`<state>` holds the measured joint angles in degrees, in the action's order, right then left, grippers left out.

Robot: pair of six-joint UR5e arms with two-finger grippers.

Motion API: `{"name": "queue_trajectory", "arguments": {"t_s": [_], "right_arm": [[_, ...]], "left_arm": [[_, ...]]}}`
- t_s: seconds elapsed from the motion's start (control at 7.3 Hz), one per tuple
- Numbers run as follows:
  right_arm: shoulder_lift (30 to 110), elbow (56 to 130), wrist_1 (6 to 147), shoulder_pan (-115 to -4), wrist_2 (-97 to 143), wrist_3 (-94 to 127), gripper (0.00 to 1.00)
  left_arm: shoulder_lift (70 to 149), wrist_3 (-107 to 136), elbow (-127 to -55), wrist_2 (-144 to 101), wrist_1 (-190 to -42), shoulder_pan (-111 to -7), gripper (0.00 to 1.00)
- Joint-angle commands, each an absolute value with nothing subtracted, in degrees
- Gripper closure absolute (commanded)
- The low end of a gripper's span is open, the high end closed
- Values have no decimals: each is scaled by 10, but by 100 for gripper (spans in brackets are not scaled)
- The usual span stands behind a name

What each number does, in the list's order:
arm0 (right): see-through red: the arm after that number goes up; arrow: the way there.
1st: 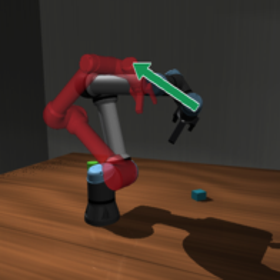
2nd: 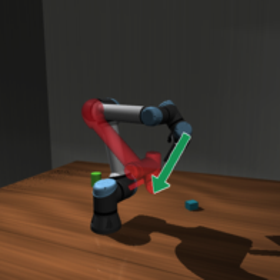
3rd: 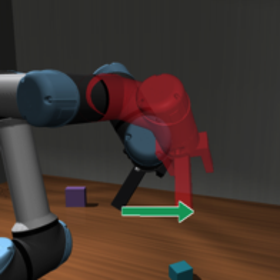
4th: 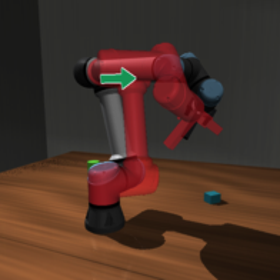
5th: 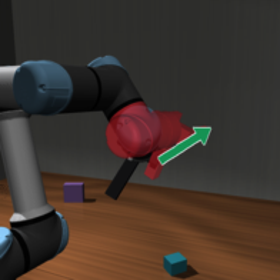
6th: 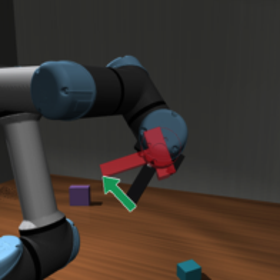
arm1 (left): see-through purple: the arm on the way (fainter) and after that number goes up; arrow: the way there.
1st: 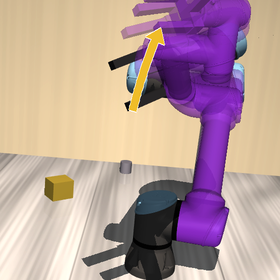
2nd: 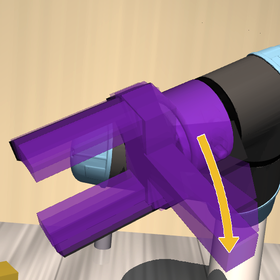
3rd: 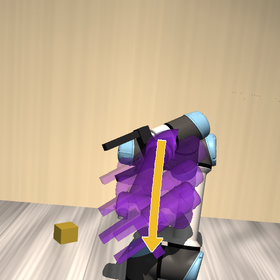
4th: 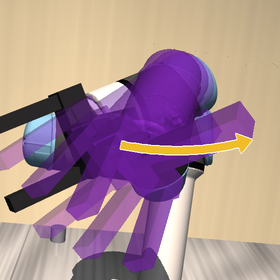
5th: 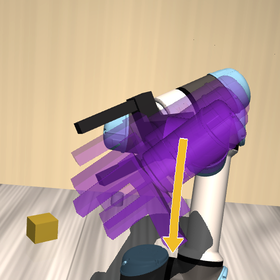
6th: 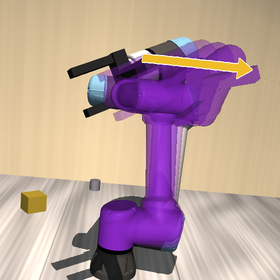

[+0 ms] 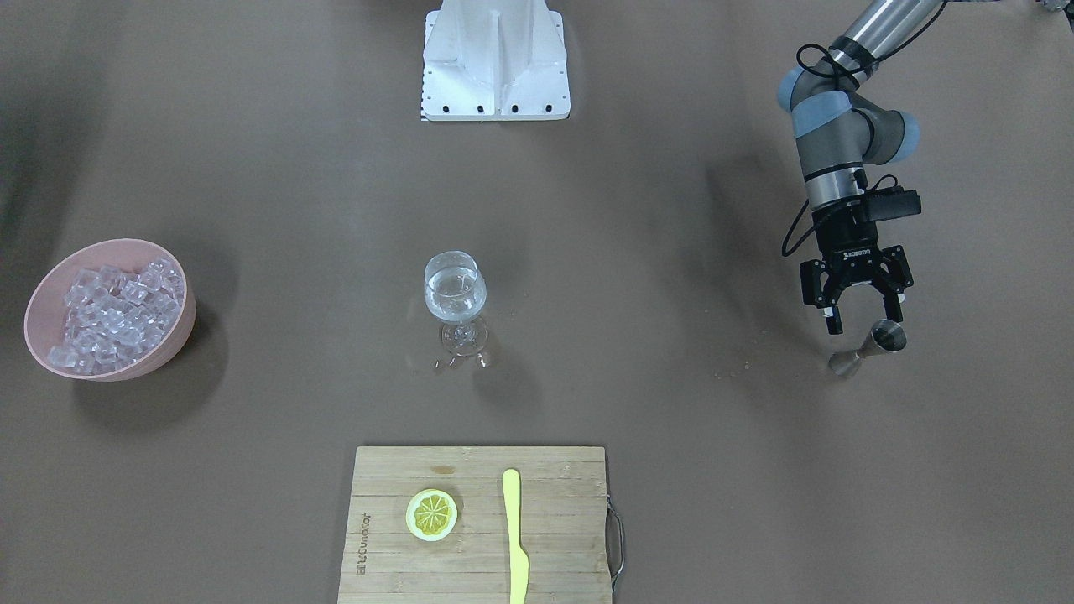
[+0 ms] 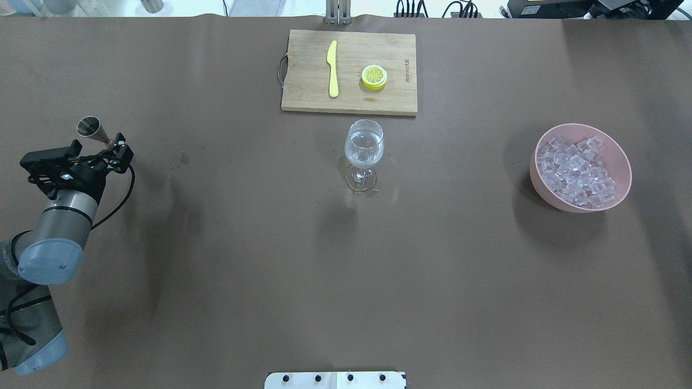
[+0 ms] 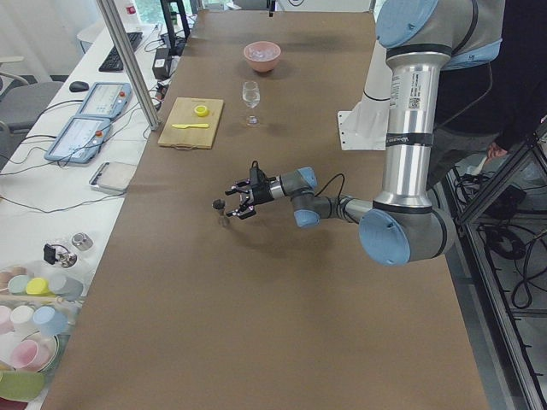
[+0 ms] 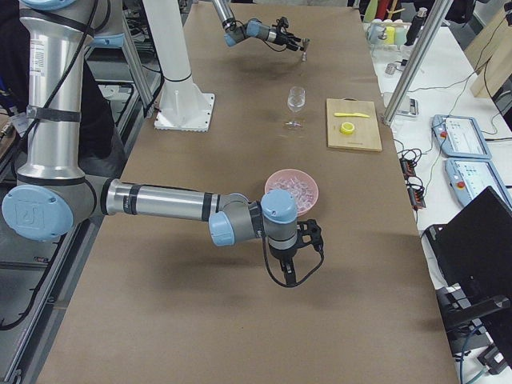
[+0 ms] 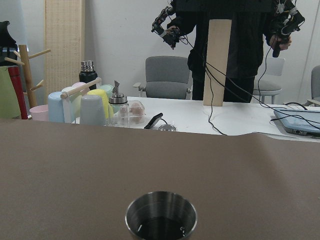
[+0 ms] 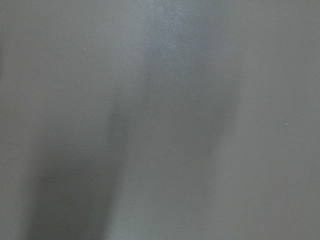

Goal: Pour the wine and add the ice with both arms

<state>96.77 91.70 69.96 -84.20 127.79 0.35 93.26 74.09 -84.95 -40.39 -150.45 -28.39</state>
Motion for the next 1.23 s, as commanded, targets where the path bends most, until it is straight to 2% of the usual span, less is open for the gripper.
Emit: {"name": "queue_trajectory", "arguments": {"t_s": [0.0,1.1], "right_arm": [[968,918,700,-842,1278,4,0],[966,919,700,-842,1279,4,0]], "left_arm": [[945,741,-823,-404,-1511,-284,2],[965,742,-779,-408,-1521,-308,2]]}}
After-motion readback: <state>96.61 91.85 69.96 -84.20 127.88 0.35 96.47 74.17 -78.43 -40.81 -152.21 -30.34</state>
